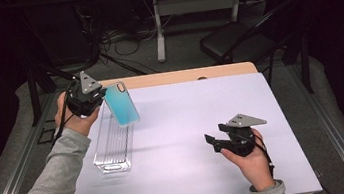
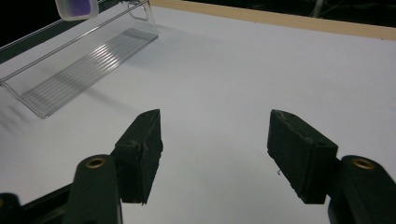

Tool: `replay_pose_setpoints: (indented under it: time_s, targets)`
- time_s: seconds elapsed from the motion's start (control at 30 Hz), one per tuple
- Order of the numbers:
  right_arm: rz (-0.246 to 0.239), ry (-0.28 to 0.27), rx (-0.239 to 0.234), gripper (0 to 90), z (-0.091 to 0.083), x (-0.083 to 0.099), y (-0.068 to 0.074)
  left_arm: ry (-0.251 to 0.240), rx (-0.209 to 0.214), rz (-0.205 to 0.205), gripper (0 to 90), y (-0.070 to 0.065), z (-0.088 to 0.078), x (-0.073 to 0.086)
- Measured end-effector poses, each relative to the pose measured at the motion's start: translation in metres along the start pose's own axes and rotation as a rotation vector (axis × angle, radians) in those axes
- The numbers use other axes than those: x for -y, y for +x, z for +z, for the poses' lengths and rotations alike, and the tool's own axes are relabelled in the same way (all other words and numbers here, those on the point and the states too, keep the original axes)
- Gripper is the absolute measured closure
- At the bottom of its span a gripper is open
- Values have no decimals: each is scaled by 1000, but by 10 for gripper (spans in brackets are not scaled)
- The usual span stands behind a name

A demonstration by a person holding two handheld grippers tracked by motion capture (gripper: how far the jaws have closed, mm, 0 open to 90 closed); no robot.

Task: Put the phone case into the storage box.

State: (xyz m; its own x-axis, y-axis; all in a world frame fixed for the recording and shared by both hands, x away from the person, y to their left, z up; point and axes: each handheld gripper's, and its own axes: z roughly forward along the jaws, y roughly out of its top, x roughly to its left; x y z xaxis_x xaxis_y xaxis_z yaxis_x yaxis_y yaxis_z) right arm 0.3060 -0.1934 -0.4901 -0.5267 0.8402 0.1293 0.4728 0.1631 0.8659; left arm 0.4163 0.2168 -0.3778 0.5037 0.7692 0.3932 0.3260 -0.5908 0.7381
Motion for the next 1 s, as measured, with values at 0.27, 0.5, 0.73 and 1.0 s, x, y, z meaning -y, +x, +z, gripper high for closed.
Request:
replay_pose_setpoints:
  time_s: [0.27, 0.5, 0.73, 1.0]
  targets:
    - [6, -11, 31, 347, -9, 12, -10, 4, -18, 3, 804, 10, 5, 4]
    - [14, -24, 53, 319, -15, 16, -15, 13, -29, -6, 803, 16, 14, 6]
    - [20, -24, 63, 296, -17, 19, -19, 26, -39, 1, 803, 21, 23, 7]
    - [20, -23, 72, 283, -17, 21, -21, 17, -44, -7, 804, 27, 32, 9]
